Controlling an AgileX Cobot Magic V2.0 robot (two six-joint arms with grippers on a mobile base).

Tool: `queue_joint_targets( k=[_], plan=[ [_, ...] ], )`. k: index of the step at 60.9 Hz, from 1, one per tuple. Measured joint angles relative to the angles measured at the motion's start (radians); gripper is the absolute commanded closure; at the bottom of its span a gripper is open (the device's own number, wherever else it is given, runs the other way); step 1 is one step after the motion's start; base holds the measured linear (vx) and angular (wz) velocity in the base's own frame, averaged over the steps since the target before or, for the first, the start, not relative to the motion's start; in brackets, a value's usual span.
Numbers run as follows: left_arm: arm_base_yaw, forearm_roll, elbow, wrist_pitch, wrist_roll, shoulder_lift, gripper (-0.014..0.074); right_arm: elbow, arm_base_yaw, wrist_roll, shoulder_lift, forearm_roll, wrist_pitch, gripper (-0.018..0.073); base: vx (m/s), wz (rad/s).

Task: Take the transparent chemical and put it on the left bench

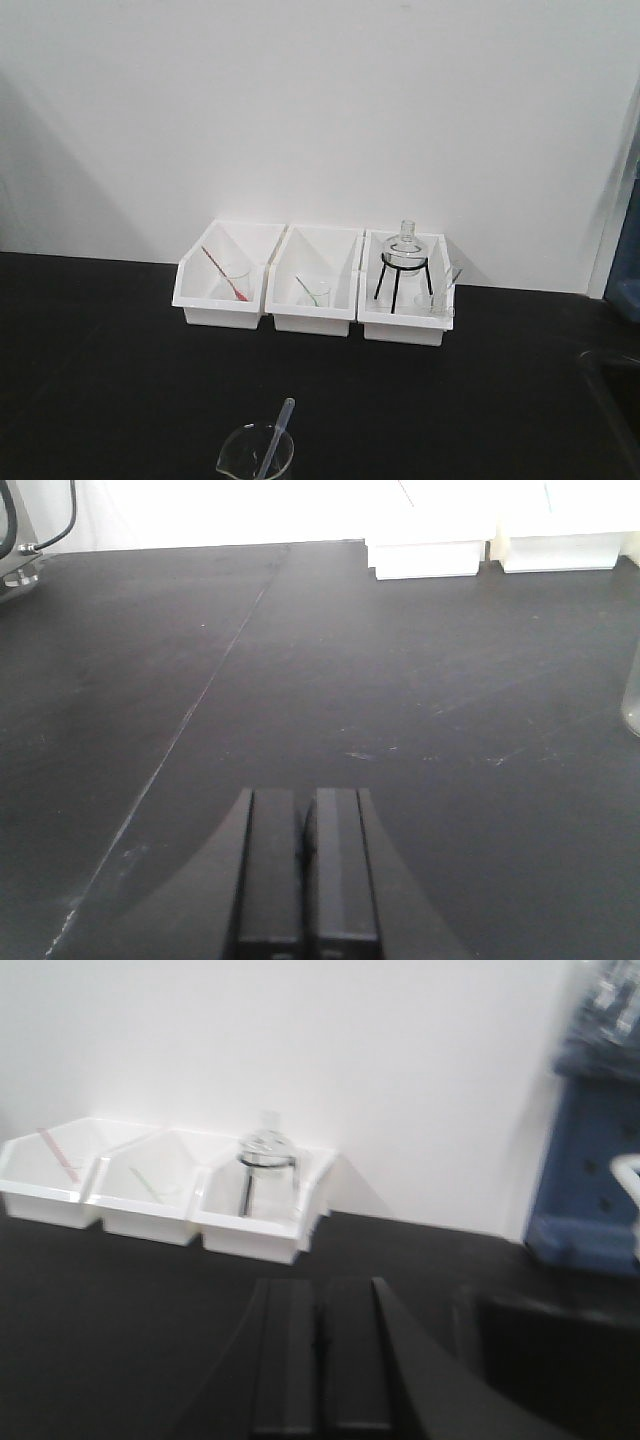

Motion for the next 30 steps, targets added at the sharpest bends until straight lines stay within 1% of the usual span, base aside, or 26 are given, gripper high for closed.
queue_joint_targets(
  k=[5, 10, 15, 30],
  plan=[
    [0.000, 0.000, 0.000, 0.000, 0.000, 0.000, 0.0600, 0.115, -0.061, -0.068, -0.103, 0.122, 0.002, 0.0569, 0.00, 0.00],
    [0.000, 0.000, 0.000, 0.000, 0.000, 0.000, 0.0600, 0.215, -0.096, -0.133, -0.138, 0.191, -0.018, 0.0568, 0.00, 0.00],
    [0.000, 0.000, 0.000, 0.000, 0.000, 0.000, 0.0600, 0.258, -0.105, -0.163, -0.141, 0.213, -0.022, 0.0567, 0.00, 0.00],
    [0.000, 0.000, 0.000, 0.000, 0.000, 0.000, 0.0600, 0.262, -0.108, -0.177, -0.141, 0.223, -0.023, 0.0567, 0.00, 0.00]
  ],
)
